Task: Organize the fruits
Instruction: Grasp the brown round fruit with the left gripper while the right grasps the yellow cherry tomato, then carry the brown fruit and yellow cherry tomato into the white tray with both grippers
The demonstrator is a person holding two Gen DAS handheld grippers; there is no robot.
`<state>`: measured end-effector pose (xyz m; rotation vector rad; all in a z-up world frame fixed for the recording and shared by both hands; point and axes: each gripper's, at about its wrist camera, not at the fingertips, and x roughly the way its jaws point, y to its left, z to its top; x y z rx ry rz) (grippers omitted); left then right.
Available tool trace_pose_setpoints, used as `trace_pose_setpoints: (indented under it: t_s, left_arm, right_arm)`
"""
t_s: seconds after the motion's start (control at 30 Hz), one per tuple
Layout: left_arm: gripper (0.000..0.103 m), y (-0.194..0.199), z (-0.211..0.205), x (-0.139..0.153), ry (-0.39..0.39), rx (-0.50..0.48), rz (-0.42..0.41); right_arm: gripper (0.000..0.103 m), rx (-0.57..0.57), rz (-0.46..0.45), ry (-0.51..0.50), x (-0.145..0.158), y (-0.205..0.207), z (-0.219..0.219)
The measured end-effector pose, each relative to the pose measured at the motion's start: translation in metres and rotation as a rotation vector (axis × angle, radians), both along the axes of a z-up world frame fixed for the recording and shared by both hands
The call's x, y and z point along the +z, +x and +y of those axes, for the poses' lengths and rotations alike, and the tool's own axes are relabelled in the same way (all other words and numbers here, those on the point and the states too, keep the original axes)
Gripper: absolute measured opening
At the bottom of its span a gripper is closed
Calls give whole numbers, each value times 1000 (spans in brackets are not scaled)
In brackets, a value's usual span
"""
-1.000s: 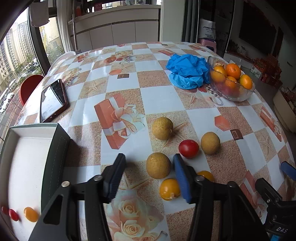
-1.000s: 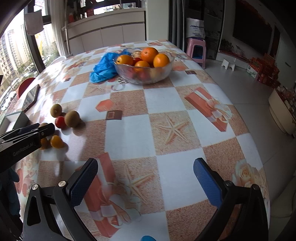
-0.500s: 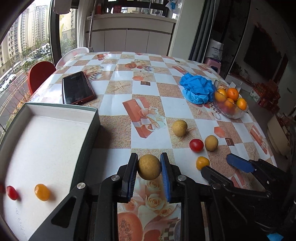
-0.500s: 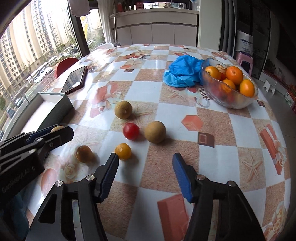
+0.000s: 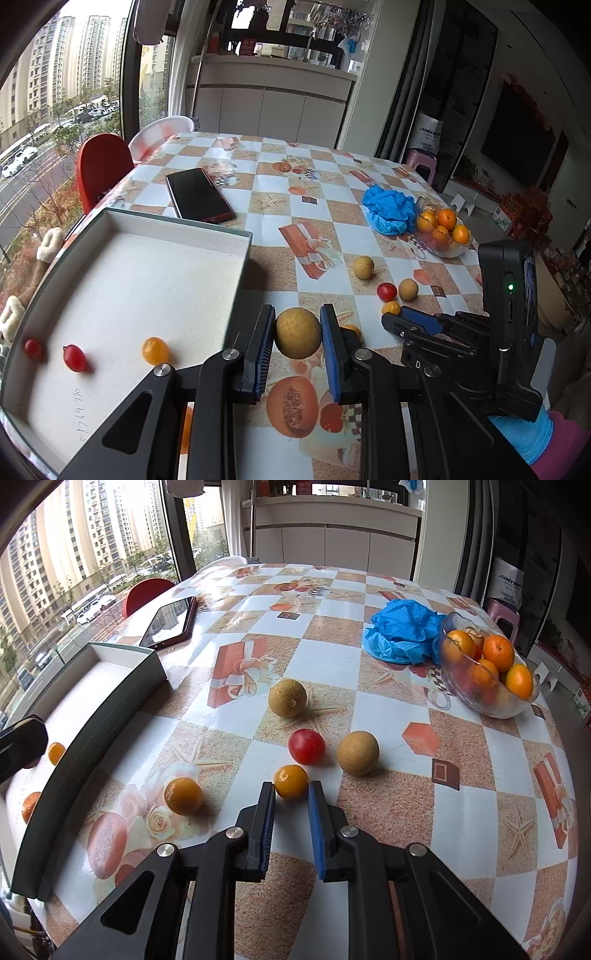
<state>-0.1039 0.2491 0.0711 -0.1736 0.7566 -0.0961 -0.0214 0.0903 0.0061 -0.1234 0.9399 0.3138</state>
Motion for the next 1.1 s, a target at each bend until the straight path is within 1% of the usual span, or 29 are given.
trace_pose_setpoints:
  t_s: [0.07, 0.17, 0.23, 0.3, 0.43, 0.5, 0.57, 0.63, 0.7, 0.8, 0.9, 1.0, 1.1]
  left_arm:
    - [26, -6, 11, 4, 9, 20, -12]
    - [26, -18, 32, 6, 3, 53, -17]
    - [26, -26, 46, 5, 13, 78, -20]
    - [26, -33, 61, 2, 25, 102, -20]
    - [26, -45, 86, -12, 48, 151, -2]
    - [26, -49, 97, -20, 38, 172, 17]
    - [26, -53, 107, -27, 34, 194, 30]
    - [26, -55, 114, -32, 46, 215, 35]
    - [26, -56, 123, -36, 53, 233, 43]
    - [26, -55, 136, -42, 49, 264, 71]
    - [26, -55, 148, -49, 33, 290, 104]
    - [26, -55, 154, -57, 14, 299, 132]
    - [26, -58, 152, -60, 27, 290, 130]
  right_arm:
    - [21, -5, -5, -12, 0, 1, 3]
    - [19, -25, -8, -17, 2, -1, 4]
    - [19, -30, -14, 3, 8, -6, 5]
    - [19, -10, -6, 45, 18, -12, 10]
    - [19, 73, -2, 110, 39, -26, 41]
    - [19, 123, 8, 144, 47, -34, 64]
    - [19, 176, 23, 171, 51, -44, 90]
    - [19, 236, 41, 193, 53, -55, 115]
    - [19, 299, 65, 199, 52, -68, 142]
    - [19, 377, 93, 179, 44, -85, 177]
    - [19, 434, 106, 122, 32, -99, 199]
    - [19, 461, 114, 47, 21, -109, 205]
    - [19, 478, 133, 2, 14, -113, 200]
